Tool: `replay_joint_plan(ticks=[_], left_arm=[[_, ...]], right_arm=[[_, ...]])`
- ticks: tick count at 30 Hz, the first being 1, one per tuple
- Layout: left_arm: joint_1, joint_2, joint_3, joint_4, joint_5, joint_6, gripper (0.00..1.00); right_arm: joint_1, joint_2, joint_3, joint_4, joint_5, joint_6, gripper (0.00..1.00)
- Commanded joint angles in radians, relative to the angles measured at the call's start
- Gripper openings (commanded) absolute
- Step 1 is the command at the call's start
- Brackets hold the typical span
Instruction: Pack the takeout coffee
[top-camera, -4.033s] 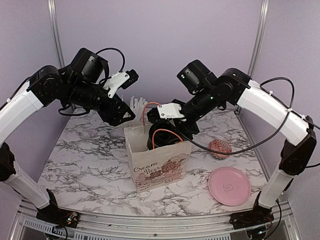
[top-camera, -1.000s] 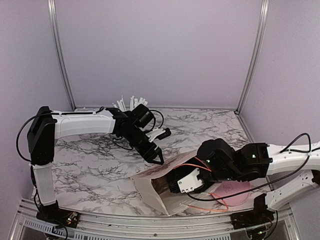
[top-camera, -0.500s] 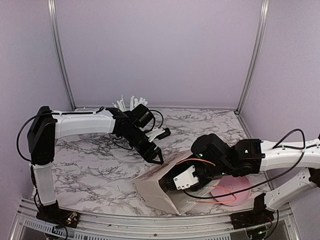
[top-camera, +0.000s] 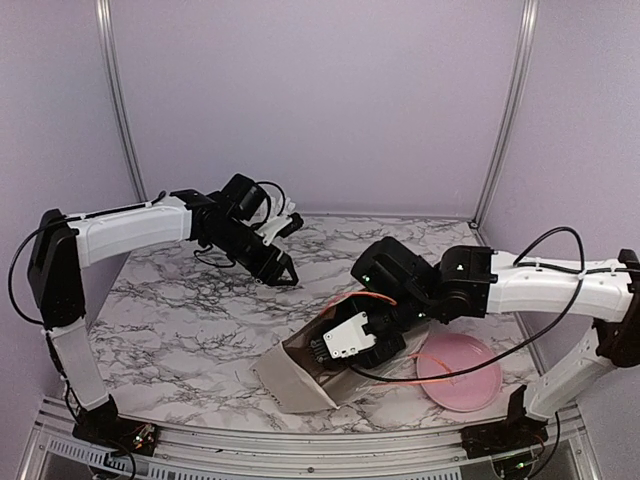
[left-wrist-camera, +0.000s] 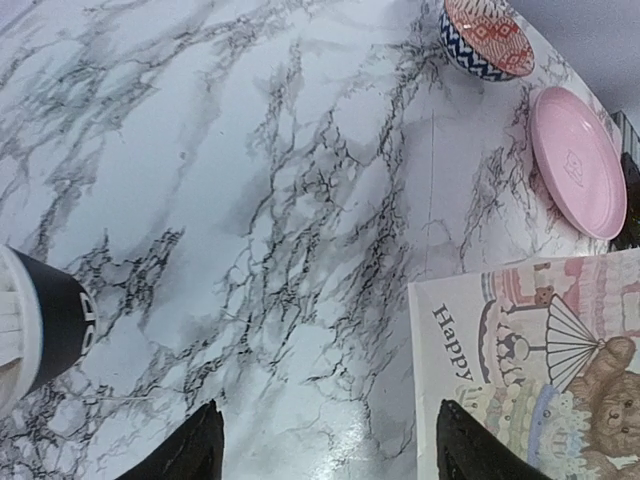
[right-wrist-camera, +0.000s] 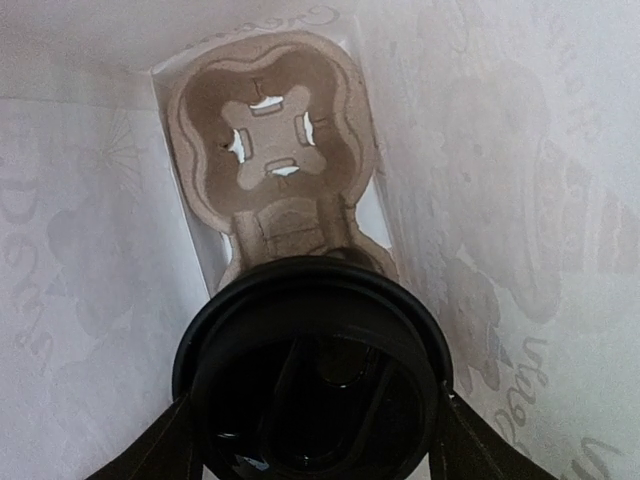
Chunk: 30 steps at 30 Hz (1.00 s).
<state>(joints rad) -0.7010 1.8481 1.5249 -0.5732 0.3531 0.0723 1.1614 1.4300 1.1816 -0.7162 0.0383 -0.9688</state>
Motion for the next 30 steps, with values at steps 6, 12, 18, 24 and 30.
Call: replay_joint_plan(ticks=[6, 12, 18, 24, 30], left_arm=[[0.051, -0.125, -0.019, -0.021, -0.062, 0.032, 0.74], [0.083, -0.133, -0.01, -0.022, -0.047, 0.03, 0.74], [0.099, -0.13, -0.008, -0.022, -0.033, 0.03, 0.74], [0.109, -0.126, -0.005, -0.021, -0.027, 0.029, 0.74], [0.111, -0.115, -0.003, -0.022, -0.023, 0.031, 0.74]], right_arm=[[-0.078, 0.172, 0.202, -0.214, -0.172, 0.056, 0.36], [-0.08, 0.235, 0.295, -0.33, -0.242, 0.005, 0.35], [-0.08, 0.344, 0.44, -0.482, -0.338, 0.009, 0.35], [-0.093, 0.403, 0.459, -0.48, -0.356, 0.047, 0.34], [-0.111, 0.381, 0.376, -0.355, -0.334, 0.066, 0.34]])
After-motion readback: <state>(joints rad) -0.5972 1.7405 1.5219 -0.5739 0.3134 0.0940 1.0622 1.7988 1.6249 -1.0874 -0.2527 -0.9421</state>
